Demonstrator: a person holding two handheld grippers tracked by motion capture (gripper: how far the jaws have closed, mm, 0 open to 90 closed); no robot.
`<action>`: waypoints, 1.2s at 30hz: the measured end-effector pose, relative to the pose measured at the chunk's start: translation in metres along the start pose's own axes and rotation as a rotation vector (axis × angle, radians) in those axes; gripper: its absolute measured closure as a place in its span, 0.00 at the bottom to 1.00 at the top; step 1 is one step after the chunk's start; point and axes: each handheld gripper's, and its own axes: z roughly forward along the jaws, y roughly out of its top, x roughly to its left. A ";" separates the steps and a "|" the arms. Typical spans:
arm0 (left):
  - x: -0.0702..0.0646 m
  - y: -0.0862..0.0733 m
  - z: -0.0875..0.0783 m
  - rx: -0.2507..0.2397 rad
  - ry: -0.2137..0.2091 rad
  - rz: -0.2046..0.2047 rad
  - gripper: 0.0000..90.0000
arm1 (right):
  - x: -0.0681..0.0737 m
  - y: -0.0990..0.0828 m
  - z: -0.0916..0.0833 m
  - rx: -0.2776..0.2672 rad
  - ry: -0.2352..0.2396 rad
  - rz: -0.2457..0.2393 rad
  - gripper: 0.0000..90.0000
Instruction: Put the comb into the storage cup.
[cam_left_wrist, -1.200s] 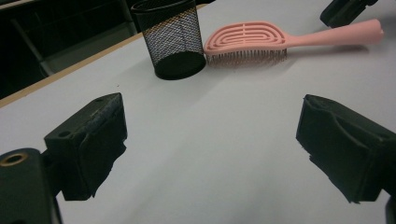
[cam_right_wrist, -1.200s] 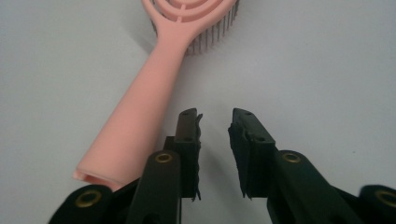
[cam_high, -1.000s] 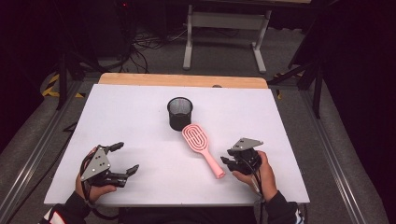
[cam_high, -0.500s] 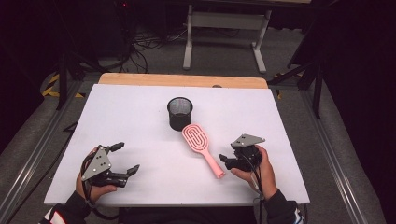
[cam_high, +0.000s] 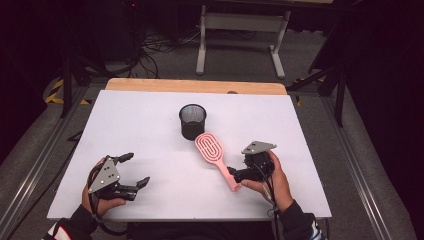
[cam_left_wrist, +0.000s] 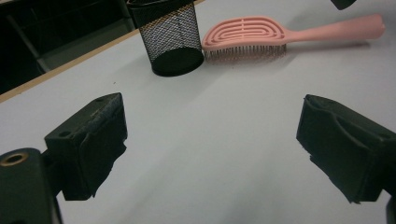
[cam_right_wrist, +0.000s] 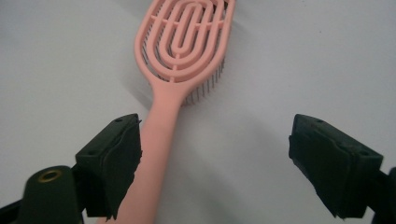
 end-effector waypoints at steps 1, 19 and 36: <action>0.000 0.000 0.000 0.001 0.000 -0.001 0.10 | 0.001 0.002 0.001 0.003 0.003 0.001 0.17; 0.000 0.000 0.000 0.004 -0.005 0.001 0.10 | 0.016 0.024 0.037 0.113 0.017 0.028 0.16; -0.002 -0.003 0.005 0.045 -0.023 0.008 0.10 | 0.009 0.033 0.073 0.292 -0.003 0.056 0.22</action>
